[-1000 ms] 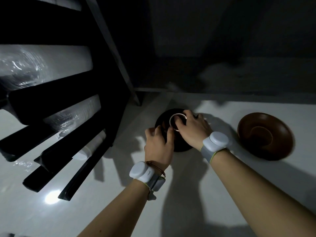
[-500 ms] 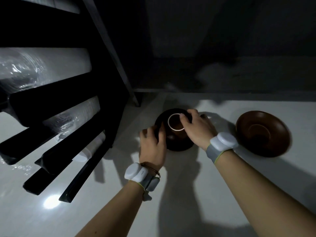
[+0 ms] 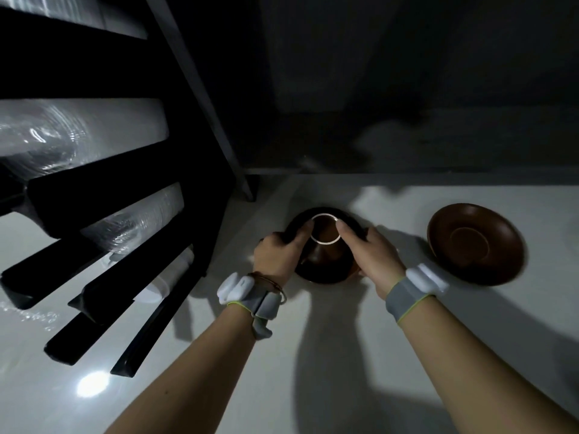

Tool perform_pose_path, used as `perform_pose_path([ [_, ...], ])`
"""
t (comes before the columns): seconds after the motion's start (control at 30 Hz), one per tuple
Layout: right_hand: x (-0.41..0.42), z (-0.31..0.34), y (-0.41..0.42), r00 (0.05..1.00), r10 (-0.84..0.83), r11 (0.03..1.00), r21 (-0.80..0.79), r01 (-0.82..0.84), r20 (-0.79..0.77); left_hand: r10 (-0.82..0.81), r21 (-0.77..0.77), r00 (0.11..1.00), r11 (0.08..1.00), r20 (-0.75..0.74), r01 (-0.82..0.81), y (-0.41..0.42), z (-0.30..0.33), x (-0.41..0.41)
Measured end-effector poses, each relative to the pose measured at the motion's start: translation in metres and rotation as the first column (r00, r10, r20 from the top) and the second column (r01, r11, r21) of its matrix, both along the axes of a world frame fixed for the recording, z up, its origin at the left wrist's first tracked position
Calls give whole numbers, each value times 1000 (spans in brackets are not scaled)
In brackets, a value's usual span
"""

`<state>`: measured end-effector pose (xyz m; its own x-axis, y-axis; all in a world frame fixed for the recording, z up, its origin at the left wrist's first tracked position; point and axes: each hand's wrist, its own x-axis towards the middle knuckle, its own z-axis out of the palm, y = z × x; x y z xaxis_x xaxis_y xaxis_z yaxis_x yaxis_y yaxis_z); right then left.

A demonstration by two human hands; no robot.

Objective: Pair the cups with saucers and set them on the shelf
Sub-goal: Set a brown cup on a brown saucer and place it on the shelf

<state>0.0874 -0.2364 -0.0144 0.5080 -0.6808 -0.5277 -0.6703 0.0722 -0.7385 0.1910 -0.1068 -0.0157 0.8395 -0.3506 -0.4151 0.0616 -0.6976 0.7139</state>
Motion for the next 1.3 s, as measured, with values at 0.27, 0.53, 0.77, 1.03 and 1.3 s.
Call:
perform_pose_path([
  [0.27,-13,53,-5,977,154,985,-99,-140,149,37,-165,994,986,107,-19,21,44,-17],
  [0.53,45,106,-32,945,93,994,-89,-68,314,37,-255,975,967,221,21,-13,103,48],
  [0.77,94,115,-62,972,31,999,-44,-21,232,88,-286,994,956,58,-68,-57,107,99],
  [1.03,107,107,-72,967,-24,998,67,7,252,90,-319,996,945,22,-79,-72,96,114],
  [1.3,115,102,-79,969,-13,1000,21,8,246,98,-325,994,943,58,-74,-78,94,117],
])
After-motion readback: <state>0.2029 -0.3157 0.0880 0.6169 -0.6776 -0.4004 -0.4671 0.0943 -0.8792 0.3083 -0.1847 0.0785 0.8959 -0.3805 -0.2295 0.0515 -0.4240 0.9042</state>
